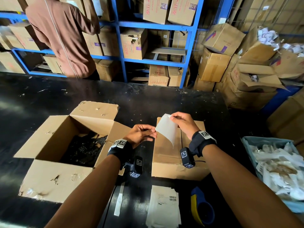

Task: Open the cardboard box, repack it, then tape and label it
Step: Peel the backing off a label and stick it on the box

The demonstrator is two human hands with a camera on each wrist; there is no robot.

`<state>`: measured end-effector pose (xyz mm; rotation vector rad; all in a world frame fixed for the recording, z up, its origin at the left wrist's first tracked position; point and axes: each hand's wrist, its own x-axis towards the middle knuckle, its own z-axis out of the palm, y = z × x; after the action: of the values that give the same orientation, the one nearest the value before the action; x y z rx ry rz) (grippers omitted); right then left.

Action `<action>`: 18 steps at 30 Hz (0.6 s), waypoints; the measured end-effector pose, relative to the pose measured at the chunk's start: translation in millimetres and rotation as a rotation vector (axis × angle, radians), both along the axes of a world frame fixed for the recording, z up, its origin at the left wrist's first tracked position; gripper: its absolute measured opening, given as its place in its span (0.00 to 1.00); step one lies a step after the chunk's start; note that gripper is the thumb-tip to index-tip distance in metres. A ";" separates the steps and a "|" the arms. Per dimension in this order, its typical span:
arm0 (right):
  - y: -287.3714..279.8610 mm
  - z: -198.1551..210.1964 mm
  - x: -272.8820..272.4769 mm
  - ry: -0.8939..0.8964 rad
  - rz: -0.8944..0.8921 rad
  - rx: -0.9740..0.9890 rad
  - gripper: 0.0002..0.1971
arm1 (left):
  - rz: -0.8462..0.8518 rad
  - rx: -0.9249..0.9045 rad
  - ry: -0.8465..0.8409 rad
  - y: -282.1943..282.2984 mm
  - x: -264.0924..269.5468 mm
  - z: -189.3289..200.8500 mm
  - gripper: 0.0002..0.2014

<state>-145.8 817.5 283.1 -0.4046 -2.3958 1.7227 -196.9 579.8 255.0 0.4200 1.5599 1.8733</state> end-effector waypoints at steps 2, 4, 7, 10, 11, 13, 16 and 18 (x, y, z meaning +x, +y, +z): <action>-0.6 -0.1 -0.1 -0.006 -0.002 0.004 0.06 | -0.013 -0.007 0.018 -0.4 -0.3 0.4 0.07; -1.0 -0.9 -0.3 -0.014 -0.007 0.007 0.06 | -0.021 -0.008 0.029 0.5 -0.5 1.3 0.07; -2.6 -1.3 0.1 -0.034 -0.016 0.018 0.06 | -0.018 0.000 0.041 2.2 -1.7 0.9 0.09; -4.8 -1.2 1.7 -0.042 -0.024 0.034 0.09 | 0.001 0.002 0.072 5.4 -3.7 -1.2 0.09; -5.3 -2.3 1.3 -0.040 -0.020 0.055 0.11 | 0.017 0.006 0.076 6.8 -4.0 -0.6 0.09; -6.9 -2.0 1.1 -0.025 -0.027 0.109 0.16 | 0.058 0.016 0.081 11.9 -4.0 2.3 0.08; -14.1 5.8 2.1 0.052 -0.002 0.085 0.10 | 0.111 0.013 0.134 20.9 -6.0 7.6 0.10; -21.2 14.3 5.3 0.079 0.081 -0.012 0.04 | 0.141 0.002 0.174 27.3 -7.8 10.1 0.10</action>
<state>-140.5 796.3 297.4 -0.2390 -2.3782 1.7525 -204.7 607.1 265.1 0.4961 1.7421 1.9894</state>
